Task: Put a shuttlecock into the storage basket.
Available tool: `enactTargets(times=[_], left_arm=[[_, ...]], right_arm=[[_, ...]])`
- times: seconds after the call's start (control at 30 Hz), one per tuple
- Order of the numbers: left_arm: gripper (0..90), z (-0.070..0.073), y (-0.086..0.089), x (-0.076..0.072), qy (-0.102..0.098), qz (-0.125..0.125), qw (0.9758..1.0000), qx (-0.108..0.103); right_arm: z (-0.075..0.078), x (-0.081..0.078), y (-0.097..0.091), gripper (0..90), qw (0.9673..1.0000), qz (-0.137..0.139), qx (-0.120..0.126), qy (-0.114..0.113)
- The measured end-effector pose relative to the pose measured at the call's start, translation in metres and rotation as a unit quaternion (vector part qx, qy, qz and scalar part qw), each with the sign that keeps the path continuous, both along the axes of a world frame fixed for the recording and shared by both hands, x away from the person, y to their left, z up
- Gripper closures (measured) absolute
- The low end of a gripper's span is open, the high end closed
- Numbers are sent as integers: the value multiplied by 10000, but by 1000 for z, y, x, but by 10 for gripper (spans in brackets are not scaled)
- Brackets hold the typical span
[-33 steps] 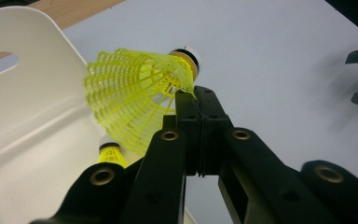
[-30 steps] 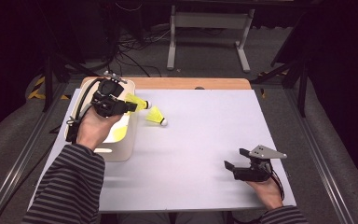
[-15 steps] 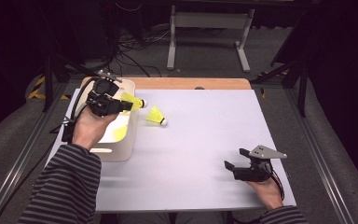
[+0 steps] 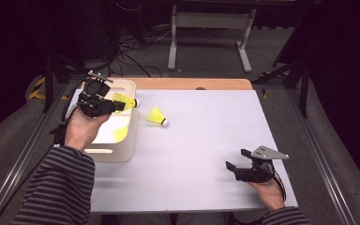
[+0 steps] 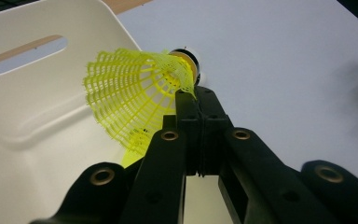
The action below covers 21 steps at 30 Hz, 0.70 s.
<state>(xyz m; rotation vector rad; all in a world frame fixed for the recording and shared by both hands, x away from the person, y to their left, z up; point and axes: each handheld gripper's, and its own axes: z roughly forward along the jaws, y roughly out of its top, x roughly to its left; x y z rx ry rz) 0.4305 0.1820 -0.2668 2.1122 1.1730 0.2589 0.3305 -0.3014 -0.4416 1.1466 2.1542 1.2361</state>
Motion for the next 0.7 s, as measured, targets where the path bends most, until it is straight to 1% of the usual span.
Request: enactTargets(times=[0.1, 0.2, 0.23, 0.33, 0.43, 0.7], left_arm=[[898, 0, 4, 0, 31, 39, 10000, -57], [897, -1, 7, 1, 39, 71, 10000, -33], [897, -1, 8, 1, 52, 89, 9999, -61], [897, -1, 11, 1, 53, 121, 9999, -55], [898, -1, 14, 1, 56, 148, 9998, -71], [897, -2, 23, 0, 80, 246, 9997, -32]], right_arm=[[0, 0, -1, 172, 10000, -17, 35, 6], [1, 0, -3, 172, 9999, -47, 89, 4], [1, 0, -3, 172, 9999, -71, 102, 1], [1, 0, -4, 172, 9999, -81, 132, -4], [1, 0, -5, 172, 9999, -83, 139, -6], [1, 0, -5, 172, 9999, -85, 131, -2]])
